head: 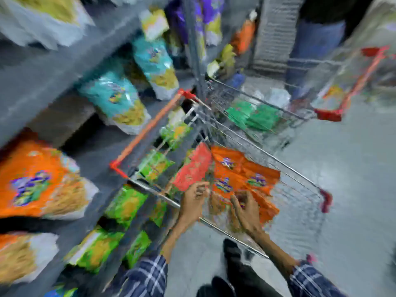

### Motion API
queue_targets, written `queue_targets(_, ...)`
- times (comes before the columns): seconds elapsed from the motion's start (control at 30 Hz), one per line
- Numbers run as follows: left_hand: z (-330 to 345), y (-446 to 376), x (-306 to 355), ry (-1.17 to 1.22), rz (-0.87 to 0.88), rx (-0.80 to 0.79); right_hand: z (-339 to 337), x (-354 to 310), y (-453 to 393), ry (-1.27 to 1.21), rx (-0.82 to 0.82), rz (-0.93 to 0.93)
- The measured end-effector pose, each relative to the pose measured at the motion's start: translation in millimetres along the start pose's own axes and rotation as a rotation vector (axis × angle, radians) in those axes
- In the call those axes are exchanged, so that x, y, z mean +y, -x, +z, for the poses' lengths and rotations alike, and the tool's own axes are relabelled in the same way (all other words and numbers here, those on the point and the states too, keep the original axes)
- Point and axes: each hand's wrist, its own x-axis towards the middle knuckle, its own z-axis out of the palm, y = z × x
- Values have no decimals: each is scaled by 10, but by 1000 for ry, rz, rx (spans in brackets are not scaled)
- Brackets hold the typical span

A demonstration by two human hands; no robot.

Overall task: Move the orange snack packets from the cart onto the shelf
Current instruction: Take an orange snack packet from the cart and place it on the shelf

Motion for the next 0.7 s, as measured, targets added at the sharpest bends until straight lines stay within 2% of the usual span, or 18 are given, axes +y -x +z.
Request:
queue_targets(0.1,423,-428,-324,-31,-208,-255,-207,553,-104,-22,101,172)
queue_targets(0.2,736,-765,-768,-203,-230,-461,-255,1142,-137,-90,41,327)
queue_targets(0.27,1023,-899,-910,-149,-361,-608,-116,1758,-203,-76,-53,485)
queue_targets(0.3,1136,-951,-980,-178,-471,-627,7,2197,-243,-75,-117,537)
queue_targets(0.37,1249,-1008,-1108,-316,-503,-593,146,2376,-274,-103,-177,652)
queue_targets(0.53,1489,-1207,-1642,-314,-521,-628,244,1978,-431,-151,-191,666)
queue_targets(0.7,1564,-1146,-1566,-360,-465,-556,237,1945,-414,-46,-96,732)
